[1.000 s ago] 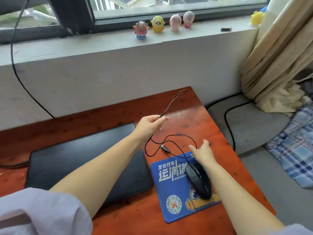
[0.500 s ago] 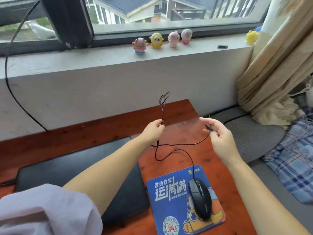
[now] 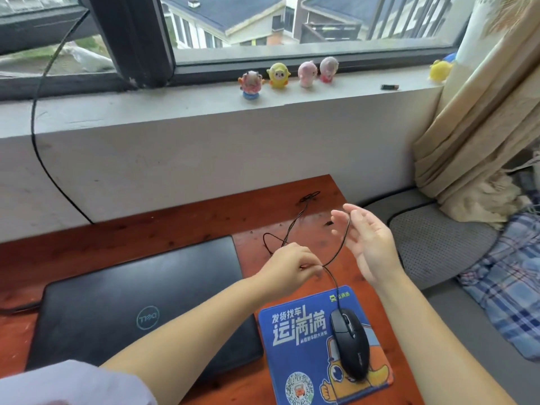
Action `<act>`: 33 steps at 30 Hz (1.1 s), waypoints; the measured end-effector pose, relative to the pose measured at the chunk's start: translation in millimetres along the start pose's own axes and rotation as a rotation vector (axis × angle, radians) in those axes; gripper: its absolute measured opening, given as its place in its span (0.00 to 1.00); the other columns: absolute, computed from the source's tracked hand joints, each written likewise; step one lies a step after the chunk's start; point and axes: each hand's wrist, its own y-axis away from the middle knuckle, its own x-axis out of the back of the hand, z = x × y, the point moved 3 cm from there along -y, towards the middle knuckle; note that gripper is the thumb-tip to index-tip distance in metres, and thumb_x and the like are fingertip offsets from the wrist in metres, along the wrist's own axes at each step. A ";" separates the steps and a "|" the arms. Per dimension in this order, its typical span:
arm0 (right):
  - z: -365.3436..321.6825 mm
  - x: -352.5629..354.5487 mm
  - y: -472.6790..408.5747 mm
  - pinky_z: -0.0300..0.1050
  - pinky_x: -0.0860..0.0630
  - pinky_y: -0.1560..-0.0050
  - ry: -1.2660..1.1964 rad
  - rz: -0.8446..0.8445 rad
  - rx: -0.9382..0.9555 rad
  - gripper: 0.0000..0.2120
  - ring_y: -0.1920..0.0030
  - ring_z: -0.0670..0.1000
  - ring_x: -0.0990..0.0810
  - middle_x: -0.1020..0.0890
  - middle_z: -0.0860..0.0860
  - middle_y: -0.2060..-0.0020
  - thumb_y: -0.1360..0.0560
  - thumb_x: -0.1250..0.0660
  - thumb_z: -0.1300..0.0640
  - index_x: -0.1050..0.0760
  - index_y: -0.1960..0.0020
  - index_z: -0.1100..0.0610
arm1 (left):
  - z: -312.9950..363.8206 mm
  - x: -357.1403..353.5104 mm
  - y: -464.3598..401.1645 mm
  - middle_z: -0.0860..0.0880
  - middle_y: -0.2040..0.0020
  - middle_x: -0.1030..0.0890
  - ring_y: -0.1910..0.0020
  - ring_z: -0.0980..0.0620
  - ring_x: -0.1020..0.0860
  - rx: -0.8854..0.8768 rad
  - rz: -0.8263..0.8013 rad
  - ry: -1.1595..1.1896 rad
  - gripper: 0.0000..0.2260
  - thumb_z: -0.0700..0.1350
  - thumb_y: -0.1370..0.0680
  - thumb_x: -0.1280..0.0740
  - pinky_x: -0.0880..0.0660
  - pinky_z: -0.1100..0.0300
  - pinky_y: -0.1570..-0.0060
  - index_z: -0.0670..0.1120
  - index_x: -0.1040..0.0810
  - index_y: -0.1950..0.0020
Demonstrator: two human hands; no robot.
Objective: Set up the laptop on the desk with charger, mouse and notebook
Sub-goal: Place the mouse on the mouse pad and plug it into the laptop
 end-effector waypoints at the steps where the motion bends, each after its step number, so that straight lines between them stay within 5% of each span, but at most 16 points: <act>1: -4.4 2.6 -3.1 0.39 0.20 0.61 -0.052 0.037 -0.016 0.09 0.62 0.46 0.18 0.19 0.54 0.57 0.19 0.45 0.61 0.27 0.47 0.55 | -6.3 -2.9 3.2 0.49 0.51 0.18 0.49 0.49 0.27 0.000 -0.009 -0.071 0.10 0.49 0.22 0.37 0.31 0.56 0.47 0.48 0.17 0.53; 4: -16.6 9.2 -12.0 0.35 0.29 0.76 -0.081 0.090 -0.040 0.09 0.75 0.44 0.25 0.25 0.53 0.64 0.18 0.47 0.62 0.34 0.40 0.54 | -25.3 -9.7 12.3 0.49 0.50 0.21 0.47 0.47 0.29 0.062 -0.038 -0.244 0.10 0.51 0.21 0.39 0.34 0.54 0.45 0.50 0.18 0.51; 8: -18.7 10.2 -13.4 0.33 0.39 0.80 0.028 0.039 -0.010 0.12 0.79 0.43 0.33 0.26 0.51 0.67 0.18 0.48 0.61 0.38 0.35 0.54 | -39.3 -12.1 15.4 0.48 0.50 0.23 0.45 0.46 0.30 0.109 -0.012 -0.363 0.11 0.51 0.21 0.40 0.38 0.53 0.39 0.51 0.19 0.48; 13: -24.4 4.2 -1.4 0.32 0.45 0.76 0.064 -0.252 -0.004 0.10 0.75 0.40 0.37 0.28 0.43 0.74 0.23 0.42 0.52 0.24 0.50 0.54 | -33.9 -2.2 8.4 0.43 0.46 0.21 0.45 0.40 0.24 -0.059 0.264 -0.483 0.11 0.46 0.26 0.31 0.30 0.48 0.41 0.45 0.19 0.46; 16: -31.2 1.8 4.9 0.35 0.43 0.73 -0.051 -0.378 -0.048 0.12 0.72 0.41 0.35 0.30 0.43 0.73 0.25 0.42 0.51 0.22 0.57 0.53 | -49.5 7.9 6.7 0.41 0.36 0.25 0.36 0.40 0.27 -0.100 0.340 -0.506 0.29 0.52 0.32 0.26 0.31 0.44 0.36 0.45 0.27 0.34; 18: -33.9 -0.2 6.4 0.34 0.41 0.71 -0.075 -0.438 -0.046 0.13 0.71 0.42 0.35 0.30 0.43 0.73 0.24 0.43 0.51 0.21 0.59 0.53 | -68.3 12.6 8.1 0.42 0.29 0.33 0.29 0.41 0.35 -0.040 0.246 -0.501 0.40 0.59 0.32 0.28 0.40 0.43 0.30 0.47 0.40 0.26; 21: -32.4 -2.4 5.3 0.33 0.38 0.71 -0.076 -0.497 -0.043 0.11 0.70 0.42 0.34 0.29 0.43 0.71 0.26 0.37 0.47 0.22 0.58 0.53 | -105.1 16.6 13.0 0.46 0.24 0.42 0.24 0.46 0.45 0.155 0.095 -0.524 0.44 0.63 0.30 0.33 0.50 0.44 0.27 0.51 0.53 0.23; 25: -21.6 0.4 -3.7 0.33 0.39 0.71 -0.016 -0.455 -0.082 0.10 0.70 0.42 0.34 0.28 0.43 0.71 0.25 0.40 0.50 0.21 0.56 0.52 | -150.3 27.0 20.6 0.44 0.27 0.36 0.28 0.45 0.39 0.460 0.091 -0.505 0.30 0.58 0.24 0.38 0.44 0.45 0.29 0.47 0.41 0.26; 27: -17.9 3.8 -10.0 0.30 0.38 0.71 0.144 -0.375 -0.051 0.09 0.69 0.40 0.32 0.25 0.43 0.69 0.23 0.40 0.55 0.21 0.52 0.50 | -158.0 30.7 18.0 0.44 0.33 0.29 0.34 0.43 0.32 0.503 0.122 -0.516 0.23 0.55 0.22 0.40 0.35 0.48 0.35 0.44 0.31 0.32; 30: -15.7 4.7 -27.1 0.25 0.31 0.59 0.518 -0.275 0.104 0.11 0.62 0.38 0.26 0.22 0.46 0.61 0.23 0.36 0.62 0.22 0.48 0.48 | -161.0 35.3 6.4 0.40 0.40 0.25 0.41 0.40 0.28 0.587 0.103 -0.528 0.20 0.54 0.22 0.41 0.29 0.48 0.44 0.41 0.30 0.37; 33: -16.7 0.1 -45.0 0.34 0.28 0.55 1.005 -0.155 0.304 0.11 0.59 0.41 0.23 0.21 0.45 0.59 0.27 0.32 0.60 0.21 0.49 0.46 | -169.9 40.6 -2.4 0.40 0.42 0.25 0.42 0.39 0.27 0.718 0.031 -0.514 0.20 0.55 0.22 0.41 0.29 0.48 0.46 0.40 0.29 0.41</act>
